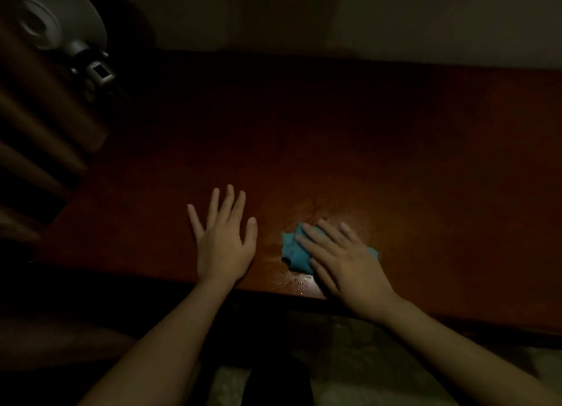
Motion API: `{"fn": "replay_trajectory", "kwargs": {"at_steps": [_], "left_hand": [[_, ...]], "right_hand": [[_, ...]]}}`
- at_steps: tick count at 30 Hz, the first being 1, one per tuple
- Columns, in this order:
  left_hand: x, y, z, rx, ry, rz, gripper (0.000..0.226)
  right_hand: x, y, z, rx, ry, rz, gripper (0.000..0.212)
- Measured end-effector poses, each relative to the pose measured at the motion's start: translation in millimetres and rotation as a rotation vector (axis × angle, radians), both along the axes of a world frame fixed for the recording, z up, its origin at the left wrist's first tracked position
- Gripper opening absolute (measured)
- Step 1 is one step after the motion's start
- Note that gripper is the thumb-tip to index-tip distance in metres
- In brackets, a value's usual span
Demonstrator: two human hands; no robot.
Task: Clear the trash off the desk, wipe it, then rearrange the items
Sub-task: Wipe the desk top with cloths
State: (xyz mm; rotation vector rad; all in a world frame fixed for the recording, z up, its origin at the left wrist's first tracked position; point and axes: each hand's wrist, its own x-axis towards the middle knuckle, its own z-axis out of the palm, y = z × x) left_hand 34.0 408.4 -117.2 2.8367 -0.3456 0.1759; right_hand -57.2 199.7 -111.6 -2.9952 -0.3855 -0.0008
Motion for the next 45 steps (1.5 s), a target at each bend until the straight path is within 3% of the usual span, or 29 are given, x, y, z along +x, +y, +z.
{"fn": "replay_trajectory", "kwargs": {"at_steps": [4,9,12,19,33,37,42,45], "left_hand": [[-1,3,0,-0.004,0.008,0.019,0.067],[4,0,0,0.011,0.044,0.026,0.069],[16,0,0,0.02,0.049,0.035,0.07],[67,5,1,0.046,0.046,0.006,0.07],[256,12,1,0.102,0.096,-0.086,0.073],[271,8,-1,0.109,0.131,-0.157,0.07],[277,8,0,0.077,0.142,-0.187,0.068],[278,7,0,0.097,0.129,-0.195,0.07]], "right_hand": [[-35,-28,3,0.02,0.065,0.167,0.045],[-14,-62,2,0.019,0.075,0.032,0.046],[16,-55,2,0.028,0.045,-0.116,0.047],[91,-52,-3,0.027,0.03,-0.225,0.052],[292,-59,-5,0.042,0.006,-0.384,0.065],[319,-33,-4,0.014,0.017,-0.297,0.057],[244,5,5,0.041,0.043,0.018,0.047],[220,-12,8,0.046,0.043,0.058,0.046]]}}
